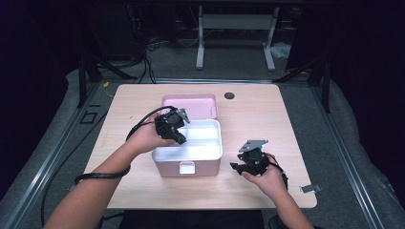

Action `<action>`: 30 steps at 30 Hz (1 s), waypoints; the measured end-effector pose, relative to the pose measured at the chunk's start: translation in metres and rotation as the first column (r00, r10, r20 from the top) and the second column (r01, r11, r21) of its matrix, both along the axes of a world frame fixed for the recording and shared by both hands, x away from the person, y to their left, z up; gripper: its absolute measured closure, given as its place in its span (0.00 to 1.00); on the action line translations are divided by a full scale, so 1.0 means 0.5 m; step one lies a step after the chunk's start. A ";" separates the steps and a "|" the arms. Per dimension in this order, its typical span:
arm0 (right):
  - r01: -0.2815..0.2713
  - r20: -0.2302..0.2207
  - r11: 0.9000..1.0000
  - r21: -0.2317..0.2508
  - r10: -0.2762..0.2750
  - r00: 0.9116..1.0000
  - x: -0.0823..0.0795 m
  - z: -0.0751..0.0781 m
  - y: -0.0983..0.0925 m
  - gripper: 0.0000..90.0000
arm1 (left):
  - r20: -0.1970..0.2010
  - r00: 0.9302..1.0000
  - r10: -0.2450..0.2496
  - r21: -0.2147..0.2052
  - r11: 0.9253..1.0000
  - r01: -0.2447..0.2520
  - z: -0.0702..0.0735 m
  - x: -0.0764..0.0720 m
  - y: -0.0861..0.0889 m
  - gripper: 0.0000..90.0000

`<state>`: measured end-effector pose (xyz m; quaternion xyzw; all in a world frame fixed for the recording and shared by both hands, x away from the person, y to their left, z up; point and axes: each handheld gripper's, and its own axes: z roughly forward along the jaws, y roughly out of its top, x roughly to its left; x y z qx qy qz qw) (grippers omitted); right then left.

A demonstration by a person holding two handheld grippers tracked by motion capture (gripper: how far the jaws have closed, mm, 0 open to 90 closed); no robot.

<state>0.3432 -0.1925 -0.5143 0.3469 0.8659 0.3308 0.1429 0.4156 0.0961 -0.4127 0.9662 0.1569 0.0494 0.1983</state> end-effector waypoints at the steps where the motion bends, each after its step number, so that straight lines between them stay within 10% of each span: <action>1: 0.001 0.000 1.000 0.001 -0.001 1.000 0.000 0.000 0.000 0.58 | 0.000 1.000 -0.017 0.022 1.000 0.017 -0.001 -0.001 -0.006 0.94; 6: -0.002 0.000 1.000 0.005 0.002 1.000 0.000 0.000 -0.001 0.58 | -0.022 0.997 -0.073 0.109 0.991 0.075 -0.018 0.002 -0.030 0.99; 19: -0.004 0.000 1.000 0.010 0.004 1.000 0.002 -0.001 -0.003 0.58 | 0.039 0.998 -0.052 0.075 0.996 0.049 0.042 0.012 -0.014 0.91; 30: -0.003 -0.004 1.000 0.010 0.003 1.000 0.002 -0.002 -0.004 0.58 | -0.008 0.992 -0.126 0.192 0.973 0.125 -0.008 0.028 -0.044 0.90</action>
